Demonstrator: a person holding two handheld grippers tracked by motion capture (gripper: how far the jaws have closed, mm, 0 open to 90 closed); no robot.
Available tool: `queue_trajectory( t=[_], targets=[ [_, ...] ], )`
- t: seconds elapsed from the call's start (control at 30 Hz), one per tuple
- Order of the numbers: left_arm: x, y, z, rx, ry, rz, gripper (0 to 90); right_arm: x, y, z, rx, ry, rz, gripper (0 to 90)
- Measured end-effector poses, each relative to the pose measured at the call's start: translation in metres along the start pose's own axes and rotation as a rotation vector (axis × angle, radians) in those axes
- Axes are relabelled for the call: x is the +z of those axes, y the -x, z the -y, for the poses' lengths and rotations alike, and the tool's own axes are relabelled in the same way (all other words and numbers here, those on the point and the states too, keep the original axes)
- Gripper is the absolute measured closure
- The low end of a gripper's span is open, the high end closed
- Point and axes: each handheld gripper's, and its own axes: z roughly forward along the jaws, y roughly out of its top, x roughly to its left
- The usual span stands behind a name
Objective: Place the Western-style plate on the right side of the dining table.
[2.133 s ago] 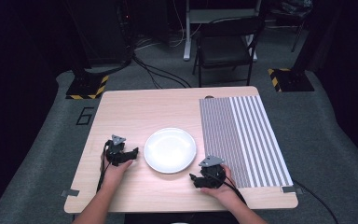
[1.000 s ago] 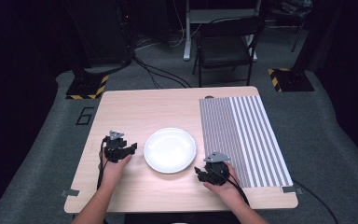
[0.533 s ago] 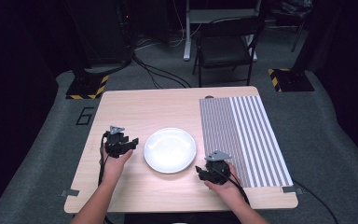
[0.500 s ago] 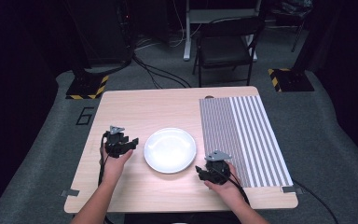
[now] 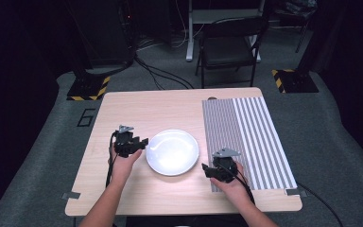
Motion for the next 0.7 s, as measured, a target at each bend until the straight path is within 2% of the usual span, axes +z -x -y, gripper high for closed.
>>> queue_trajectory(
  t=[0.03,0.2,0.27,0.3,0.4,0.5,0.7],
  targets=[
    [0.001,0.002,0.000,-0.015,-0.002,0.027,53.3,-0.001,0.001,-0.002,0.004,0.004,0.005,43.2],
    [0.003,0.003,0.001,-0.013,-0.017,0.040,55.2,0.000,0.006,-0.009,0.025,0.004,0.010,44.9],
    [0.006,0.003,0.004,-0.040,-0.035,0.053,55.7,0.003,0.007,-0.013,0.048,-0.005,-0.005,45.6],
    [0.007,0.002,0.004,-0.041,-0.038,0.060,56.0,0.004,0.007,-0.014,0.055,-0.003,-0.013,45.6],
    [0.009,0.001,0.006,-0.044,-0.047,0.064,56.1,0.005,0.007,-0.014,0.066,-0.002,-0.017,46.1],
    [0.016,-0.002,0.009,-0.039,-0.084,0.077,56.4,0.007,0.009,-0.011,0.060,0.002,-0.010,46.3],
    [0.017,-0.002,0.012,-0.051,-0.087,0.089,55.9,0.006,0.012,-0.007,0.080,-0.003,-0.018,46.3]
  ],
)
